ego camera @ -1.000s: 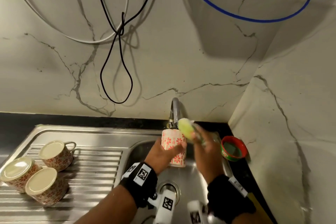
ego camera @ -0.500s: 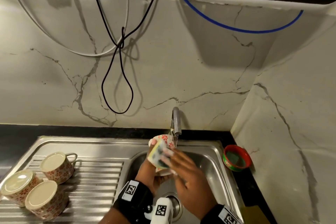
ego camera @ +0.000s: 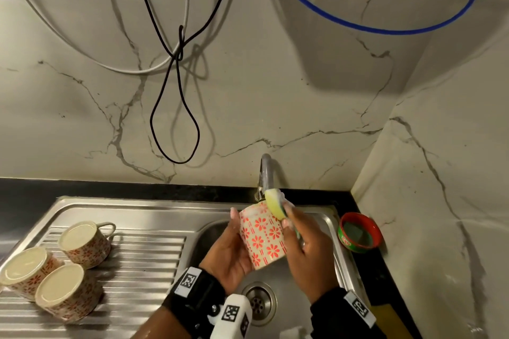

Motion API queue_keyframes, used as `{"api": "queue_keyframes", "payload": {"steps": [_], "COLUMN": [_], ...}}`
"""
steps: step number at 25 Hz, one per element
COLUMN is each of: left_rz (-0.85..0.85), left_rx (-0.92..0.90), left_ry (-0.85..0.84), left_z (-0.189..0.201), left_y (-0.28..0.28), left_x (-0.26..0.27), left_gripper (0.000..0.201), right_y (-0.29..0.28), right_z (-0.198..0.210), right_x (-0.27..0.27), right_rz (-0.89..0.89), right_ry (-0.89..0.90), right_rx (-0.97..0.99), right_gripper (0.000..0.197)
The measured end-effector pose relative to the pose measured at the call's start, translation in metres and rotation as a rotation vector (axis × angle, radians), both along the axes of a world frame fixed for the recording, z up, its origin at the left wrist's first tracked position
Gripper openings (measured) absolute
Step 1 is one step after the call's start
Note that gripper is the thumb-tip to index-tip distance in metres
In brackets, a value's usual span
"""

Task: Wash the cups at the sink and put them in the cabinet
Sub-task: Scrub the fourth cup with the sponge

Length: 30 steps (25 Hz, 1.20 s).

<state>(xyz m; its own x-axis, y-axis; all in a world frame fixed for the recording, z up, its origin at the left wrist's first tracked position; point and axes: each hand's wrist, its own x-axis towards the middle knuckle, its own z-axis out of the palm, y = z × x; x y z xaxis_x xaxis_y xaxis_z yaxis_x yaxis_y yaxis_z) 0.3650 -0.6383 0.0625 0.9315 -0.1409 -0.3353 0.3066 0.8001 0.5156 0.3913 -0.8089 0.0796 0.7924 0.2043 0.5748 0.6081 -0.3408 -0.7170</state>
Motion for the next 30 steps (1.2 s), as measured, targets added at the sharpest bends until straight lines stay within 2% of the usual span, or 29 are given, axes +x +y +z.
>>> {"api": "queue_keyframes", "payload": {"steps": [2,5,7,9,11,13,16,17,19,21,24,27,30], "left_rz": [-0.022,-0.057,-0.064,-0.051,0.009,0.044,0.058,0.057,0.025,0.013,0.032,0.019,0.031], "left_rx": [-0.046,-0.143,-0.212,-0.157,-0.087,-0.049,-0.002,0.025,0.017,0.01,0.005,-0.074,-0.045], "left_ry": [0.004,0.034,0.078,0.095,0.118,0.14,0.105,0.084,0.052,0.066,0.104,0.18,0.251], "left_z": [0.006,0.009,-0.002,-0.006,-0.01,-0.012,-0.02,-0.016,-0.01,-0.007,-0.013,-0.016,-0.022], "left_y": [-0.003,-0.004,-0.002,-0.003,-0.006,-0.008,-0.003,-0.002,-0.002,-0.005,-0.004,0.003,-0.002], "left_x": [0.004,0.009,0.009,0.003,-0.001,-0.002,0.002,-0.001,-0.007,-0.013,-0.015,-0.018,-0.021], "left_gripper": [0.087,0.086,0.084,0.081,0.069,0.062,0.086,0.086,0.062,0.058,0.069,0.083,0.082], "right_y": [0.004,-0.001,-0.011,-0.015,-0.012,-0.002,-0.001,-0.005,-0.011,-0.003,0.014,-0.008,-0.02], "right_z": [-0.002,-0.009,-0.02,-0.028,-0.025,-0.02,-0.02,-0.022,-0.025,-0.02,-0.006,-0.012,-0.018], "right_x": [0.001,-0.006,-0.01,-0.01,-0.006,-0.008,-0.02,-0.02,-0.017,-0.013,-0.024,-0.038,-0.028], "right_rz": [0.052,0.159,0.263,0.21,0.103,0.12,0.235,0.254,0.172,0.073,0.119,0.294,0.207], "right_ry": [0.009,-0.156,-0.211,-0.142,0.032,0.146,-0.021,-0.019,0.086,0.179,0.081,-0.109,-0.018], "right_rx": [-0.039,-0.215,-0.247,-0.197,-0.073,-0.027,-0.187,-0.191,-0.123,-0.064,-0.202,-0.401,-0.338], "right_gripper": [0.046,0.043,0.042,0.036,0.029,0.023,0.013,0.013,0.016,0.02,0.025,0.021,0.021]}}
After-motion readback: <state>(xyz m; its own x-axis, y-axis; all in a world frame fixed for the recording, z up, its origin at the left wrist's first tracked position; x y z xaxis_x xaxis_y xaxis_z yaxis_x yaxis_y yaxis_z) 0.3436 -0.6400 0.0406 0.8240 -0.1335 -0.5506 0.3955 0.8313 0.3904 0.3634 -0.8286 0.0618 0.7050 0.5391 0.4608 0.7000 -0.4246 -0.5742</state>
